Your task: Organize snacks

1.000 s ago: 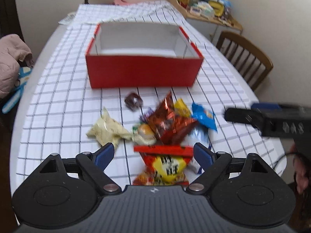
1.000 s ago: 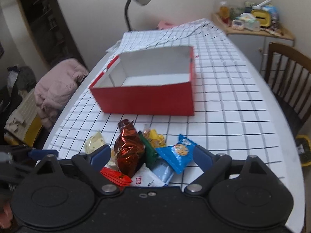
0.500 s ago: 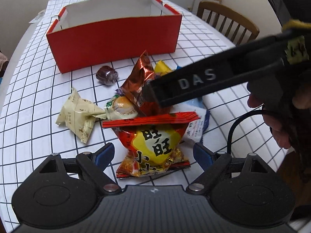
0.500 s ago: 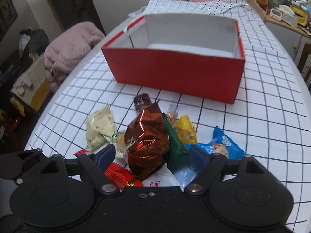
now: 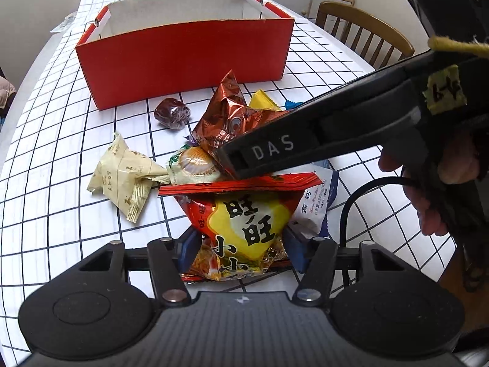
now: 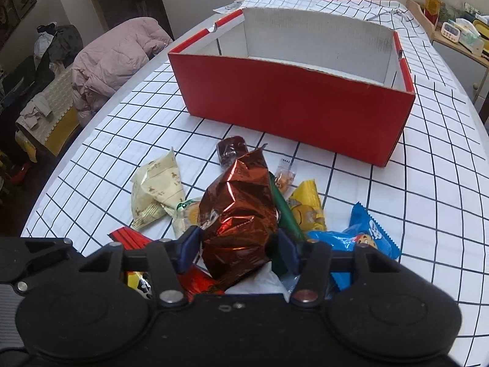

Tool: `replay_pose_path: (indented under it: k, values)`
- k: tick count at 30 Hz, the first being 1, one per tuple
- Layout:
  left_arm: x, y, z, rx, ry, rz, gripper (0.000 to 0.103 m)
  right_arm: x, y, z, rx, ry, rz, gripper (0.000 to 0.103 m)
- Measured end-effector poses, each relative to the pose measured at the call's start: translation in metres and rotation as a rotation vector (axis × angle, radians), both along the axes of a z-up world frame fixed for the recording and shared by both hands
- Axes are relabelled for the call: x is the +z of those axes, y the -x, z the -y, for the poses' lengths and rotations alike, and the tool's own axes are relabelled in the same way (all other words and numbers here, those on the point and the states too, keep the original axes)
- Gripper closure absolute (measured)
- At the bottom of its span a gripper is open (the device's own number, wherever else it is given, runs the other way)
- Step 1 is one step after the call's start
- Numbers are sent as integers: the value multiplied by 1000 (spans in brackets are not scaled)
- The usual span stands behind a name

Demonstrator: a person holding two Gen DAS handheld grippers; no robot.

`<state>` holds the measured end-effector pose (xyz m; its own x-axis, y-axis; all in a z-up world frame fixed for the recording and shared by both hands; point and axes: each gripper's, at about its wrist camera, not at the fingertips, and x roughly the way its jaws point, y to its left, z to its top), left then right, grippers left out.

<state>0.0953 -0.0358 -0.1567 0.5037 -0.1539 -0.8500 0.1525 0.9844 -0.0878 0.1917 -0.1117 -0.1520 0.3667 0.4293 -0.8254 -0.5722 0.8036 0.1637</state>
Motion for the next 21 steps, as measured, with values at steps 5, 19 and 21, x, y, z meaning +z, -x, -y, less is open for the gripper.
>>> replay_pose_path:
  k: [5, 19, 21]
  values:
    - [1, -1, -6, 16, 35, -10, 53, 3, 3, -1, -6, 4, 23, 59]
    - [20, 12, -31, 96, 83, 26, 55, 31, 15, 7, -71, -72, 68, 73]
    - [26, 14, -37, 114, 90, 39, 55, 39, 16, 10, -82, -91, 79, 74]
